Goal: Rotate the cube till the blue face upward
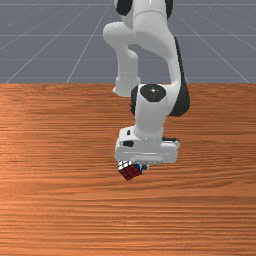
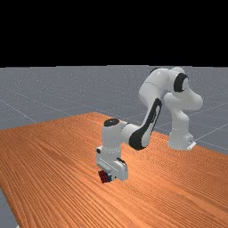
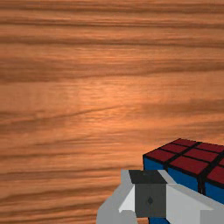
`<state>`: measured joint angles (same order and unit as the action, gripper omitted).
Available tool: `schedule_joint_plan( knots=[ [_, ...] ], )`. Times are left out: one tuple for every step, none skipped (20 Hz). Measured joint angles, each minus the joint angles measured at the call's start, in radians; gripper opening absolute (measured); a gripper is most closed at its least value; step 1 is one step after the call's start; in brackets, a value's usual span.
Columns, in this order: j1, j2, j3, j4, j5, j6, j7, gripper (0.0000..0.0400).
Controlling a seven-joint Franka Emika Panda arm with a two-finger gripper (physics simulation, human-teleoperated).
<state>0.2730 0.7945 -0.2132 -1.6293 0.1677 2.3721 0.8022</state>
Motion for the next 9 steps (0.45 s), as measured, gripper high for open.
schedule_joint_plan(
  knots=[
    [0.002,0.001,0.0,-0.002,0.0,-0.002,0.003,0.0],
    [0.003,0.0,0.004,-0.002,0.002,-0.002,0.003,0.0],
    [0.01,0.001,0.01,-0.001,0.004,-0.001,0.007,0.0],
    [0.023,0.003,0.014,0.001,0.001,0.002,0.013,0.0],
    [0.04,0.008,0.013,0.002,-0.007,0.01,0.025,0.0],
    [0.054,0.013,0.01,0.001,-0.016,0.017,0.034,0.0],
    [0.063,0.016,0.008,0.0,-0.021,0.019,0.039,0.0],
    [0.068,0.017,0.006,-0.001,-0.026,0.017,0.042,0.0],
    [0.071,0.011,0.0,-0.007,-0.032,0.015,0.041,0.0]
  ],
)
